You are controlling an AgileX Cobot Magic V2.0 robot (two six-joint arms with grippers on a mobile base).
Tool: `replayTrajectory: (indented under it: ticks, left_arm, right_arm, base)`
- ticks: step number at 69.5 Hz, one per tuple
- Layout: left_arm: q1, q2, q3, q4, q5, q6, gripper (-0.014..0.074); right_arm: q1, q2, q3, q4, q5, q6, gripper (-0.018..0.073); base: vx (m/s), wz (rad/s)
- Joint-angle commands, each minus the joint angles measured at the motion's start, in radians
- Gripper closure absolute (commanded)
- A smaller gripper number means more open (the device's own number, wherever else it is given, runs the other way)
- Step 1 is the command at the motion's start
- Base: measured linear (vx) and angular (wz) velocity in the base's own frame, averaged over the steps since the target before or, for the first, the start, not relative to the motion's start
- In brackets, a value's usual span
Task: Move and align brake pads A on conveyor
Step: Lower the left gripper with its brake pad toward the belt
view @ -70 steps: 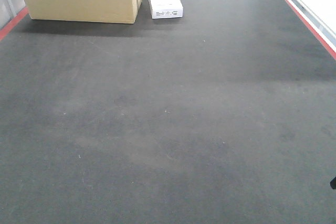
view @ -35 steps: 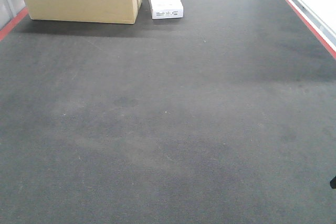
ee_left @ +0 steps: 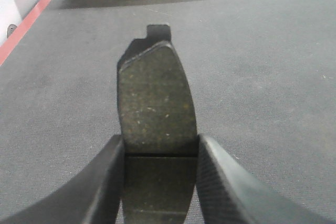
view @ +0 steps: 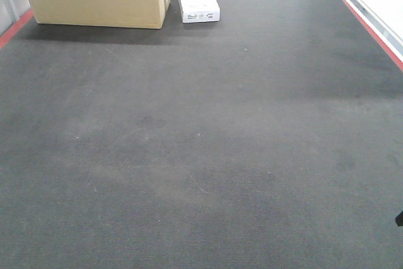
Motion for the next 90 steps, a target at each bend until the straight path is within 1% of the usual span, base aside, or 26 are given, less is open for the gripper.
replayTrajectory:
  ticks: [1, 16, 24, 36, 48, 57, 61, 68, 75, 84, 90]
  left_arm:
    - [-0.004, 0.007, -0.028, -0.009, -0.103, -0.003, 0.0603]
    - [-0.004, 0.013, -0.029, -0.006, -0.096, -0.002, 0.0603]
    - [-0.004, 0.061, -0.066, -0.008, -0.069, -0.002, 0.0602]
    - [-0.004, 0.245, -0.190, -0.009, 0.026, -0.004, 0.0599]
    - [-0.004, 0.489, -0.352, -0.009, 0.151, -0.007, 0.0596]
    - [-0.004, 0.657, -0.462, -0.008, 0.241, -0.056, 0.0593]
    - [-0.004, 0.737, -0.506, -0.008, 0.274, -0.057, 0.0592]
    - [-0.004, 0.878, -0.578, -0.008, 0.307, -0.057, 0.0591]
    - [-0.004, 0.992, -0.643, -0.009, 0.316, -0.057, 0.0589]
    - [-0.004, 1.098, -0.719, -0.009, 0.326, -0.057, 0.0586]
    - [-0.004, 1.161, -0.774, -0.014, 0.358, -0.059, 0.0582]
  right_arm:
    - [-0.001, 0.009, -0.031, -0.006, -0.093, -0.008, 0.0566]
    - [-0.001, 0.009, -0.031, -0.006, -0.093, -0.008, 0.0566]
    - [-0.001, 0.009, -0.031, -0.006, -0.093, -0.008, 0.0566]
    - [-0.001, 0.009, -0.031, -0.006, -0.093, -0.008, 0.0566]
    - [-0.001, 0.009, -0.031, -0.006, -0.093, -0.008, 0.0566]
    - [-0.001, 0.009, -0.031, -0.006, -0.093, -0.008, 0.0566]
    - [-0.001, 0.009, -0.031, -0.006, -0.093, -0.008, 0.0566]
    - [-0.001, 0.009, -0.031, -0.006, -0.093, -0.008, 0.0566]
    - [-0.001, 0.009, -0.031, -0.006, -0.096, -0.008, 0.0566]
    - [-0.001, 0.009, -0.031, -0.006, -0.096, -0.008, 0.0566]
    - [-0.001, 0.009, -0.031, -0.006, -0.096, -0.008, 0.0566]
  base:
    - [0.00, 0.00]
    - [0.00, 0.00]
    - [0.00, 0.00]
    - [0.00, 0.00]
    - [0.00, 0.00]
    - [0.00, 0.00]
    - [0.00, 0.00]
    - [0.00, 0.00]
    - [0.00, 0.00]
    - [0.00, 0.00]
    - [0.00, 0.00]
